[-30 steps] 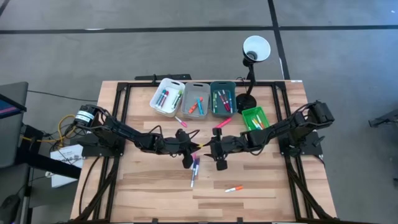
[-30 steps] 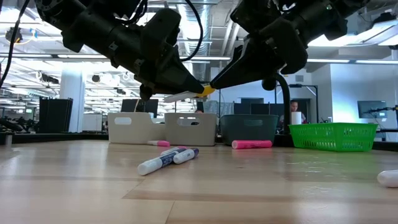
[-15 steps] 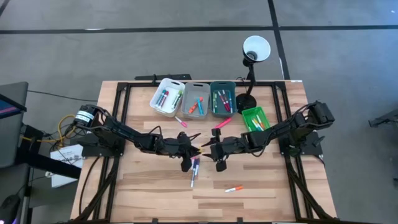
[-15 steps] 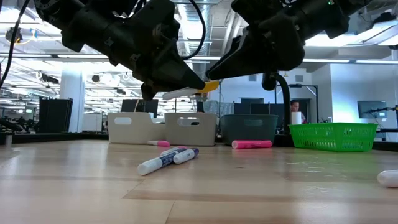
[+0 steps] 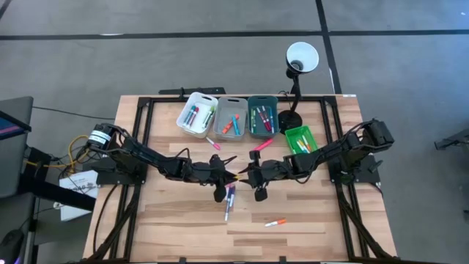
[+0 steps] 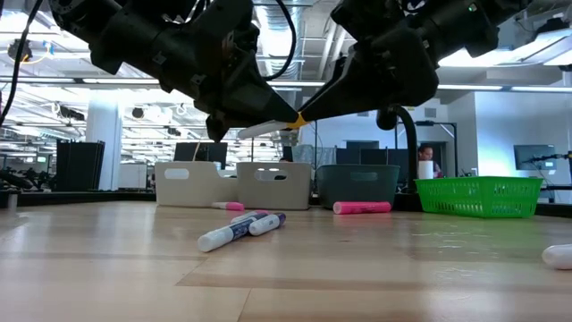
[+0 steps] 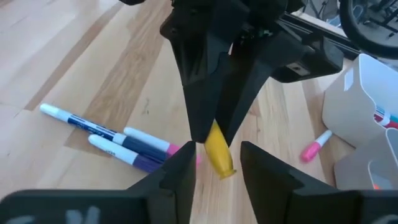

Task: Pick & Place Markers
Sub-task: Put the yellow highlighter pen into the green bin

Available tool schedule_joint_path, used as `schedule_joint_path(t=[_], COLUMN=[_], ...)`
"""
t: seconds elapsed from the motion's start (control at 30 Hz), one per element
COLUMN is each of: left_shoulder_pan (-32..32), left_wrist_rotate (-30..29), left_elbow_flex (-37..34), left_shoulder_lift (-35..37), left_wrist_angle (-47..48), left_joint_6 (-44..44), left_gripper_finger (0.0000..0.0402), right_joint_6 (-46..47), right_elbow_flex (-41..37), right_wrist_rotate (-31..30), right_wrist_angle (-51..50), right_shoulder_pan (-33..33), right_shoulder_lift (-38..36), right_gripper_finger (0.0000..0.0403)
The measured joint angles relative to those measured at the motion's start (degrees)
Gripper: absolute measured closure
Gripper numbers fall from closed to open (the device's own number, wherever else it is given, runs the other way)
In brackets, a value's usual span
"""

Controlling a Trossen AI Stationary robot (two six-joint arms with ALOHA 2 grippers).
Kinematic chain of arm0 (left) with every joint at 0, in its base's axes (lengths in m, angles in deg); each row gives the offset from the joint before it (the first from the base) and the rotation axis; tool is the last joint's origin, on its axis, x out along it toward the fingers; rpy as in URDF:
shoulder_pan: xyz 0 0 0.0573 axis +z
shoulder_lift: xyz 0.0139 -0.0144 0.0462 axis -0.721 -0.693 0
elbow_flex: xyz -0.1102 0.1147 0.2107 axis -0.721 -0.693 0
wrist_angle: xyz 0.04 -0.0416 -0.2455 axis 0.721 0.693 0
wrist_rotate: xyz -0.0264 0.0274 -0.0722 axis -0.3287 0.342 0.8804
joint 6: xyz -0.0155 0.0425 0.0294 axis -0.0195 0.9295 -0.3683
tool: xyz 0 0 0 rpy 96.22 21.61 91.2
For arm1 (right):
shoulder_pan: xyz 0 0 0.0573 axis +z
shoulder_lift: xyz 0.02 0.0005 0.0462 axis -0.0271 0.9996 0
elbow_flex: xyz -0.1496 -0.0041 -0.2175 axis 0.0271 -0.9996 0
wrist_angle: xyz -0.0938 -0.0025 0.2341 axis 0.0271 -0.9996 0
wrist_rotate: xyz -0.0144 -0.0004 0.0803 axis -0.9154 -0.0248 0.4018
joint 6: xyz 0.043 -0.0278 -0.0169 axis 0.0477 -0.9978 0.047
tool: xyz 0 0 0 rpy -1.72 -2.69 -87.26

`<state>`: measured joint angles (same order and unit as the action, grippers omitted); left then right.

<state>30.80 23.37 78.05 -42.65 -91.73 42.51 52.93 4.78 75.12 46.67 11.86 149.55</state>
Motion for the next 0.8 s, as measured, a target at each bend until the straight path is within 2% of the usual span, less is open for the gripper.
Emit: schedule_joint_path(t=[0.3, 0.57, 0.67, 0.8], left_shoulder_pan=[0.00, 0.13, 0.28, 0.37], left_wrist_rotate=[-0.56, -1.16, -4.59, -12.53], left_elbow_flex=[0.00, -0.02, -0.02, -0.02], left_shoulder_lift=[0.00, 0.00, 0.00, 0.00], left_wrist_angle=[-0.54, -0.80, -0.78, -0.78], left_joint_6=[0.07, 3.40, 4.15, 4.74], left_gripper_finger=[0.0341, 0.0309, 0.0294, 0.0278], right_joint_6=[0.00, 0.01, 1.11, 6.91], right_elbow_flex=[0.00, 0.00, 0.00, 0.00], right_wrist_rotate=[0.00, 0.14, -0.90, -6.71], right_wrist_angle=[-0.87, -1.44, -3.61, -10.72], right_shoulder_pan=[0.00, 0.07, 0.09, 1.03], right_shoulder_lift=[0.00, 0.00, 0.00, -1.30], right_gripper_finger=[0.0341, 0.0370, 0.0368, 0.0360])
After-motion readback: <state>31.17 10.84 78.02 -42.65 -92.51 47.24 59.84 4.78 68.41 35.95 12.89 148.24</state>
